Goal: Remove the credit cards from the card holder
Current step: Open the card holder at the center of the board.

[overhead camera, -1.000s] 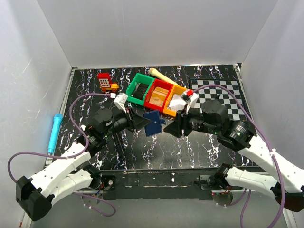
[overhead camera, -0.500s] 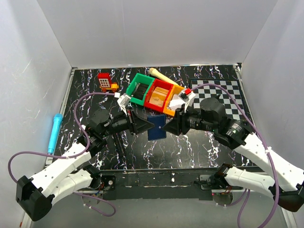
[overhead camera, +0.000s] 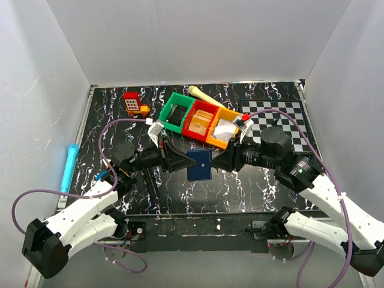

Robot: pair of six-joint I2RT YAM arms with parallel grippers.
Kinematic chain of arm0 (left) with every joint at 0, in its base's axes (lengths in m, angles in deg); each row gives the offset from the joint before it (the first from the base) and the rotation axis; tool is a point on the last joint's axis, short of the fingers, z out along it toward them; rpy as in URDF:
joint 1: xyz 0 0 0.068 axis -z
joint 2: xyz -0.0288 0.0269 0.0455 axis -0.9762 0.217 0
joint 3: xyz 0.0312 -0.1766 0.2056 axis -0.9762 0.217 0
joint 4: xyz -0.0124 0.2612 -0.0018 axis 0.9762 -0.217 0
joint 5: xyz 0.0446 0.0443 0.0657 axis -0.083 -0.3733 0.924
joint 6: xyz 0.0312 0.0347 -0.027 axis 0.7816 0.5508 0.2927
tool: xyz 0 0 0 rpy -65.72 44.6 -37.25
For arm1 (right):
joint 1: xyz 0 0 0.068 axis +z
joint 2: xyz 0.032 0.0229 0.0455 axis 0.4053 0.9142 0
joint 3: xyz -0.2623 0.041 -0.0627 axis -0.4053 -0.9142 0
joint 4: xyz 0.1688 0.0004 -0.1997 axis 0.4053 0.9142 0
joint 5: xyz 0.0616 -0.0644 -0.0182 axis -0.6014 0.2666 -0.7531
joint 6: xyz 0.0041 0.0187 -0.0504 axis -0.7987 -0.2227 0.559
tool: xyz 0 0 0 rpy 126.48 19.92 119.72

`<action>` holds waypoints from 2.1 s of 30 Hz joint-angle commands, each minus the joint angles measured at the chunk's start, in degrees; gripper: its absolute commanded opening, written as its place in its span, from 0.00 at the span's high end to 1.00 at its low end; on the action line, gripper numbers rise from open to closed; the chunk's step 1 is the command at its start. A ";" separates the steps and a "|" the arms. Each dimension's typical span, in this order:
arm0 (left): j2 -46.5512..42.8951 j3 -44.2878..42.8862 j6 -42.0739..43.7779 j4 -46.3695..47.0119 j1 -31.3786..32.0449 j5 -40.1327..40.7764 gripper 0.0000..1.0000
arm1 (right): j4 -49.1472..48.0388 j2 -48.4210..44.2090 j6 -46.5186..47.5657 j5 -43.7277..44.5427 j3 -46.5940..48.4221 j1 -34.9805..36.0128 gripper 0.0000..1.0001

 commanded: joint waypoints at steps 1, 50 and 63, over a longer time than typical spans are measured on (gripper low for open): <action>0.21 1.15 -4.64 11.04 -0.92 -4.22 1.00 | -3.87 -1.66 -0.66 -2.17 -0.77 -0.54 0.62; 2.85 4.05 -11.24 23.89 -3.03 -8.18 1.00 | -17.76 -3.51 -10.59 -15.45 -6.75 -7.74 0.45; 1.71 4.32 -11.06 23.27 -3.03 -8.09 1.00 | -17.93 -3.16 -11.73 -15.79 -6.92 -9.50 0.44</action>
